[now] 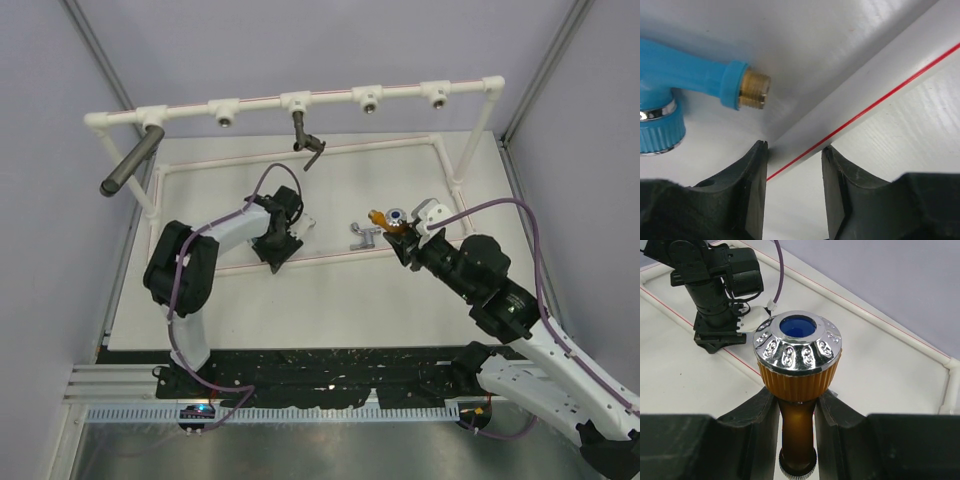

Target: Install the water faucets

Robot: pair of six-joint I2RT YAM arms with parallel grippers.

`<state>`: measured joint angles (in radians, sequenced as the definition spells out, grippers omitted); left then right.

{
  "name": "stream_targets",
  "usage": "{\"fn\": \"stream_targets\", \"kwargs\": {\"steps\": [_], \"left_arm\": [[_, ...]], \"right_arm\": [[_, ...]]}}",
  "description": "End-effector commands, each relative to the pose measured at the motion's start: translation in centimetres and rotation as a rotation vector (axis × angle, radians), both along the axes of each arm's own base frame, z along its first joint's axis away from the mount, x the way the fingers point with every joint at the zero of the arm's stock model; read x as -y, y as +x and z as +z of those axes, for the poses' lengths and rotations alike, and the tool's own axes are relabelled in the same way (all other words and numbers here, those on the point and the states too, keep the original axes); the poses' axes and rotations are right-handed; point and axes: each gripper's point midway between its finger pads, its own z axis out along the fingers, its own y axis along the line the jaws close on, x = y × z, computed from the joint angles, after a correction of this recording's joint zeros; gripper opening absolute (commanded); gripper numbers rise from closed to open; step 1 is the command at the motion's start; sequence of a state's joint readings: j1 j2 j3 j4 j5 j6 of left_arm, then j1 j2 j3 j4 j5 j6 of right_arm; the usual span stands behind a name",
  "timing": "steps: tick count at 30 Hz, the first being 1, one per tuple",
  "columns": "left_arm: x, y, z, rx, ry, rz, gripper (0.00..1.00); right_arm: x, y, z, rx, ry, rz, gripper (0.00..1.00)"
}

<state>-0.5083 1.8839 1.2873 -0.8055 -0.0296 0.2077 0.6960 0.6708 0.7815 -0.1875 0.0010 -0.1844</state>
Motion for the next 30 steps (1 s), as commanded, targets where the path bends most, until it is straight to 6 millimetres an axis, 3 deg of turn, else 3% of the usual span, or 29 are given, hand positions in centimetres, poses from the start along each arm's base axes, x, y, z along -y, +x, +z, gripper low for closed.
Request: {"fn": "stream_targets", "kwargs": {"steps": [1, 2, 10, 12, 14, 18, 23, 25, 30], "left_arm": [[5.2, -4.2, 0.4, -0.14, -0.156, 0.031, 0.38], [5.8, -4.7, 0.6, -0.15, -0.178, 0.037, 0.31], [12.0, -8.7, 3.5, -0.262, -0.494, 0.207, 0.07], [13.0, -8.7, 4.1, -0.266, -0.566, 0.249, 0.06], [13.5, -8.8, 4.5, -0.24, -0.592, 0.253, 0.2], [12.2, -8.3, 5.4, -0.136, -0.534, 0.218, 0.45], [10.2, -6.6, 9.4, 0.126, -0.443, 0.097, 0.72], [10.1, -6.6, 11.5, 0.211, -0.43, 0.03, 0.79], [10.5, -7.3, 17.3, 0.367, -0.427, -0.122, 0.81]], "right_arm": [[2.0, 1.1, 2.4, 0.091, 0.042, -0.122, 0.05], [2.4, 1.3, 2.3, 0.096, 0.034, -0.14, 0.05], [6.4, 2.9, 3.3, 0.188, 0.029, -0.368, 0.05], [6.8, 3.3, 3.9, 0.213, 0.047, -0.395, 0.05], [7.0, 3.7, 3.9, 0.218, 0.048, -0.412, 0.05], [6.7, 3.9, 4.1, 0.217, 0.056, -0.398, 0.05], [6.8, 3.5, 4.5, 0.233, 0.062, -0.39, 0.05], [7.1, 3.4, 4.5, 0.234, 0.057, -0.399, 0.05], [7.7, 3.3, 4.8, 0.245, 0.031, -0.42, 0.05]]}}
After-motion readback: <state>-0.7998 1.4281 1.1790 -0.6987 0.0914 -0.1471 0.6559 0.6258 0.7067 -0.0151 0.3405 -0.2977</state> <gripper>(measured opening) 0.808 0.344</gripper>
